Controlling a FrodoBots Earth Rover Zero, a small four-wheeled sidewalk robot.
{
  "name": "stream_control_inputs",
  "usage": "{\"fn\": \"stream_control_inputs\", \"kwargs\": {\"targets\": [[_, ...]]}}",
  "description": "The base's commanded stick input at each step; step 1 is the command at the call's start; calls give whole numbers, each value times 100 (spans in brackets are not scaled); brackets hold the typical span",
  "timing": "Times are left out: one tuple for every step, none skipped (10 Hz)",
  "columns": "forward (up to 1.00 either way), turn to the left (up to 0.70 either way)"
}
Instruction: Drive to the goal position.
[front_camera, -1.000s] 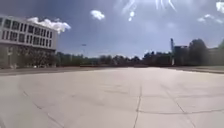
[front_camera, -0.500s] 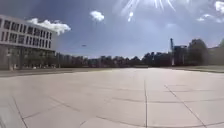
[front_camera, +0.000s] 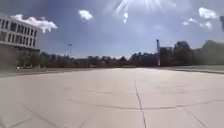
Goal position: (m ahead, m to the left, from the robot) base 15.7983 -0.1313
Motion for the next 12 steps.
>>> {"fn": "stream_control_inputs", "kwargs": {"targets": [[70,1],[70,1],[70,1],[70,1],[70,1],[70,1],[70,1],[70,1],[70,1],[70,2],[70,12],[70,28]]}}
